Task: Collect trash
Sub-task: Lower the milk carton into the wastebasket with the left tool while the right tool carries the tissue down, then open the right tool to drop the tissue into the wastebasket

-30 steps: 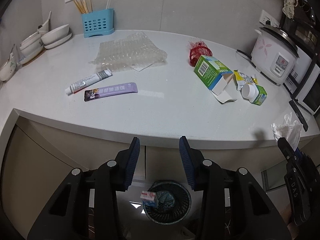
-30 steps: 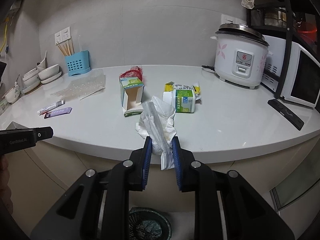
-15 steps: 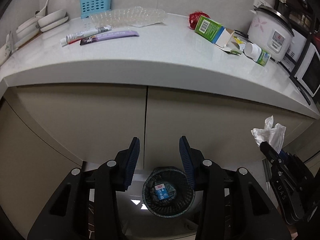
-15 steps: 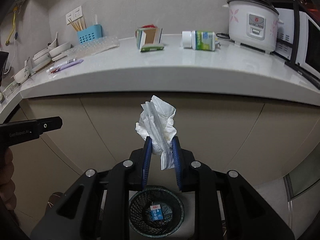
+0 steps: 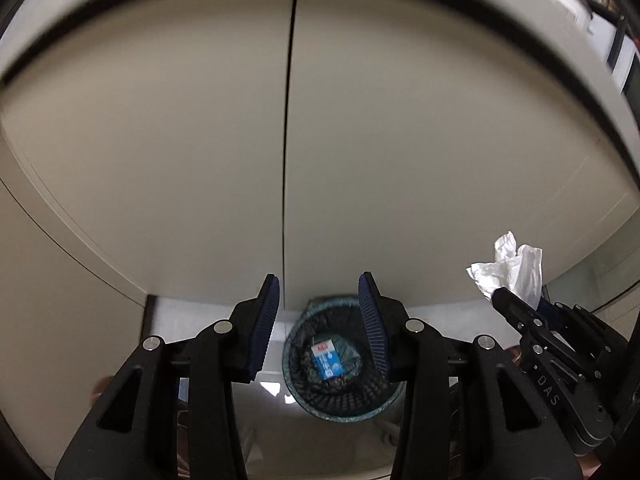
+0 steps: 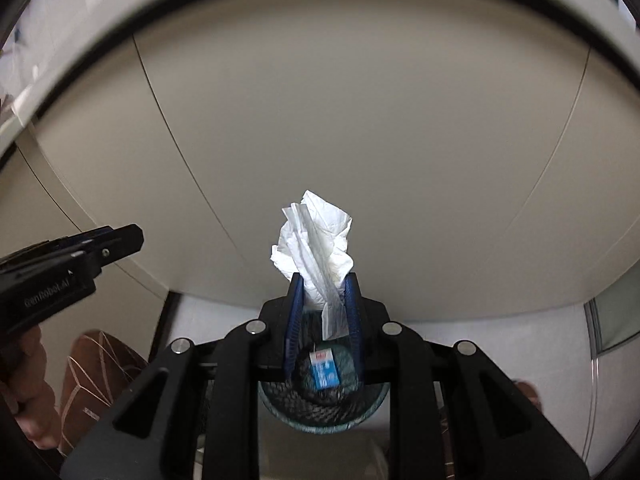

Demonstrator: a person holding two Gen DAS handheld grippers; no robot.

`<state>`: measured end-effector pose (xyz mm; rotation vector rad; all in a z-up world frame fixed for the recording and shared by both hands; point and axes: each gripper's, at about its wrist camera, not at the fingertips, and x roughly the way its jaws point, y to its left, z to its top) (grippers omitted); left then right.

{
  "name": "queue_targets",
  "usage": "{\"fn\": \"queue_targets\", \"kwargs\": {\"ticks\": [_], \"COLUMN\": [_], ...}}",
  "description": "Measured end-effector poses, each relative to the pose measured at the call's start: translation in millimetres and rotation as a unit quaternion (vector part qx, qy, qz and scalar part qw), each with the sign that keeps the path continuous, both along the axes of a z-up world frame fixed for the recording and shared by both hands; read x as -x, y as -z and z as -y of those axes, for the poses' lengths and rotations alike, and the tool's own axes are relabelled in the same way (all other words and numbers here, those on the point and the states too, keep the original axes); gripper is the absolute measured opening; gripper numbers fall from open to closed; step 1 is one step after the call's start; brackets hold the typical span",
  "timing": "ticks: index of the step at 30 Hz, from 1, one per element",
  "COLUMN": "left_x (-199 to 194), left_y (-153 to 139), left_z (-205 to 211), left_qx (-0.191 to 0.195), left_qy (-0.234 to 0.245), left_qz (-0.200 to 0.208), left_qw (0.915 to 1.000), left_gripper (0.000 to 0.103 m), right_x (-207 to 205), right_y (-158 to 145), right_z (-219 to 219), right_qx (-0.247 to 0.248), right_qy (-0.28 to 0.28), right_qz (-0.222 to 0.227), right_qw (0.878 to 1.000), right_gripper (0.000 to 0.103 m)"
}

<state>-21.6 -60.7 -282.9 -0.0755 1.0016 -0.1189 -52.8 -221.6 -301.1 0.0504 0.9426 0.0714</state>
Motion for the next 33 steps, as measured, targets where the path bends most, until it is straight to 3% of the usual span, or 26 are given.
{"fn": "queue_targets", "kwargs": {"ticks": [9, 13, 17, 26, 29, 33], "left_x": [-6, -8, -12, -26, -28, -29], "left_y": [108, 162, 209, 277, 291, 297], "left_z": [8, 10, 10, 15, 15, 13], "left_qx": [-0.012, -0.018, -0.022, -0.033, -0.031, -0.026], "left_qy": [0.012, 0.016, 0.018, 0.025, 0.024, 0.017], "left_qz": [-0.078, -0.118, -0.161, -0.213, -0.228, -0.227], "left_qw": [0.9968, 0.9927, 0.9866, 0.9761, 0.9728, 0.9734], "left_gripper": [0.042, 0.042, 0.042, 0.048, 0.048, 0.056], "right_x": [-17, -25, -33, -53, -49, -50], "right_y": [101, 150, 179, 243, 258, 271], "right_z": [-6, -8, -12, -5, -1, 5], "right_qx": [-0.004, 0.002, 0.006, 0.02, 0.017, 0.008], "right_qy": [-0.001, -0.005, -0.01, -0.01, -0.011, -0.004], "right_qz": [-0.107, -0.156, -0.189, -0.251, -0.263, -0.276], "right_qw": [0.994, 0.988, 0.982, 0.968, 0.965, 0.961], "right_gripper": [0.02, 0.02, 0.02, 0.021, 0.021, 0.027]}}
